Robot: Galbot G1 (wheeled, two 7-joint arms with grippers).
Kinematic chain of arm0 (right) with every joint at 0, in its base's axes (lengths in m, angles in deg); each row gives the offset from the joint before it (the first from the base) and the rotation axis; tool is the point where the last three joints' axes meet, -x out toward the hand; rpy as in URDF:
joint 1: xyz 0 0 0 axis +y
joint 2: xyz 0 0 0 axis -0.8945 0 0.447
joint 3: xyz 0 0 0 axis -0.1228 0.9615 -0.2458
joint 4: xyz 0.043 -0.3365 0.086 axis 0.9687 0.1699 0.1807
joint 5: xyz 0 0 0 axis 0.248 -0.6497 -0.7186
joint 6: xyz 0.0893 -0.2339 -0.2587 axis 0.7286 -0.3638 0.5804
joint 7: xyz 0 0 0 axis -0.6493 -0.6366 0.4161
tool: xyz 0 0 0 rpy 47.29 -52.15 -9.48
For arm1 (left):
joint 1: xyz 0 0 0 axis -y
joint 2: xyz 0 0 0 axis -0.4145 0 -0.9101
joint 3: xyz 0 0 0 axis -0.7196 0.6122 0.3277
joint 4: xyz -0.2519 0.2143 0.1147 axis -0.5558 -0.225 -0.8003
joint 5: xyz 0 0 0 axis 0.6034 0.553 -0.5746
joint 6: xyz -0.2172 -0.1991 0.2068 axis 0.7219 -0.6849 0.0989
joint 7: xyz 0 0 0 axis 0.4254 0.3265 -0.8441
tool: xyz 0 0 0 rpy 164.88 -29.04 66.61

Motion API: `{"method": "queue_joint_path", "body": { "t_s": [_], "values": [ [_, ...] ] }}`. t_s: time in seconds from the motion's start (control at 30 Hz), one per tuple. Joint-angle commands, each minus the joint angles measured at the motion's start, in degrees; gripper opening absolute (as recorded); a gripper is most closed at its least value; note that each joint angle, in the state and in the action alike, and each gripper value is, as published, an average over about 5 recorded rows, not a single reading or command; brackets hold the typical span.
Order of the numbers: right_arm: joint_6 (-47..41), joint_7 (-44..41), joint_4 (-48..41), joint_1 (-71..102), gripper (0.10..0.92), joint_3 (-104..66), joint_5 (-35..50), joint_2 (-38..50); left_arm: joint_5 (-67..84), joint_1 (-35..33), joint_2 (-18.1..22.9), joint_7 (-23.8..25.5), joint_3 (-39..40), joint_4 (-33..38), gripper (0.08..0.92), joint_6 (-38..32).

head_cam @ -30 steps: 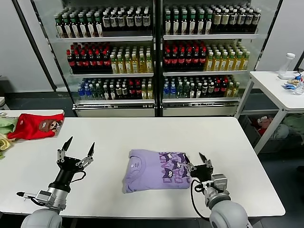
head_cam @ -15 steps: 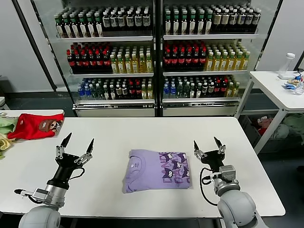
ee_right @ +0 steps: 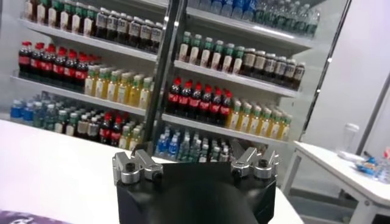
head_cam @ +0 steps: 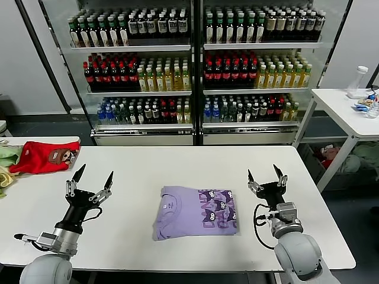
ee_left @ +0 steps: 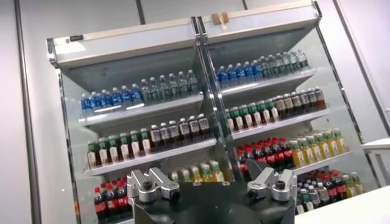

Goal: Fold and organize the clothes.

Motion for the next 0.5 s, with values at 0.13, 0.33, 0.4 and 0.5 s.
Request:
{"method": "queue_joint_path", "body": {
  "t_s": [0.13,0.33,0.4,0.5],
  "values": [
    [7.67,-1.95,-3.75,0.06,0.823,-3.82,-12.67,-0.51,-0.43,2.45,-0.19,-0.87,0.84,-1.12,0.823,1.42],
    [8.35,-2.19,-4.64,-0.36,0.823,-4.55,-12.44,-0.26,0.03,2.91,0.64,-1.14,2.34,-0.50,0.823,1.21],
    [8.36,-2.31,-4.98,-0.68,0.823,-4.45,-12.36,-0.15,-0.02,2.97,0.77,-1.13,2.46,-0.32,0.823,0.95],
    [8.31,-2.42,-5.39,-1.08,0.823,-4.16,-12.32,-0.17,-0.29,3.10,0.76,-1.21,2.38,-0.46,0.823,0.77]
  ]
}}
